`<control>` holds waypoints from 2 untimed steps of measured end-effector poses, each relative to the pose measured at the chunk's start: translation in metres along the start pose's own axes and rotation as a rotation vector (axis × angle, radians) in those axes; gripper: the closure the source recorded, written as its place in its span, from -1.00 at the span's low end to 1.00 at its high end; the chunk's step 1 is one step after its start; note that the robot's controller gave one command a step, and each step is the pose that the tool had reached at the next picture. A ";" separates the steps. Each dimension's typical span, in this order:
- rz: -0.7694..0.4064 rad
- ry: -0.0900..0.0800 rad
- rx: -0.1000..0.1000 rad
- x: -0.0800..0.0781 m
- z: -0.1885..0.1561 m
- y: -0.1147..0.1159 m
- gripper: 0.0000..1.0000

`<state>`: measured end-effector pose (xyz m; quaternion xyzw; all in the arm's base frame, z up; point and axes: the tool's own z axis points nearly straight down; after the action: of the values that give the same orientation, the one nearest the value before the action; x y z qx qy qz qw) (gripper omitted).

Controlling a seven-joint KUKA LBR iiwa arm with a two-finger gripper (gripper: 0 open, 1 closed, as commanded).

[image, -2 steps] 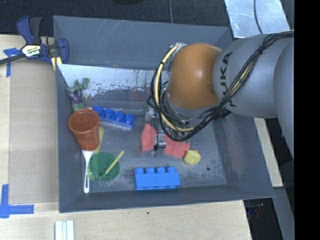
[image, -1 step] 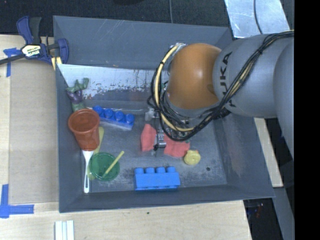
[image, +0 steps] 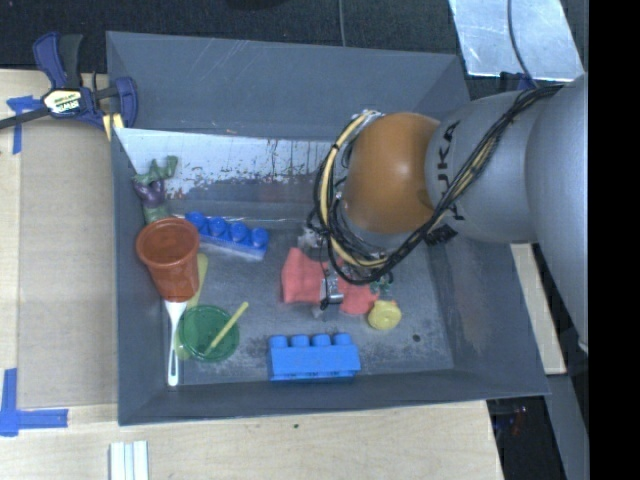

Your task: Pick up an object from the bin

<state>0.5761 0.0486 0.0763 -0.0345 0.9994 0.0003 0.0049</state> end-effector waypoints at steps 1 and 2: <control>0.065 -0.010 -0.003 -0.004 0.002 -0.011 1.00; 0.066 -0.009 -0.003 -0.004 0.003 -0.011 1.00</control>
Offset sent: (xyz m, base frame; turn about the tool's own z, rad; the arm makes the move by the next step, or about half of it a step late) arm 0.0000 0.0000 0.0000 0.0000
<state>0.5810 0.0375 0.0735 -0.0017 1.0000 0.0020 0.0096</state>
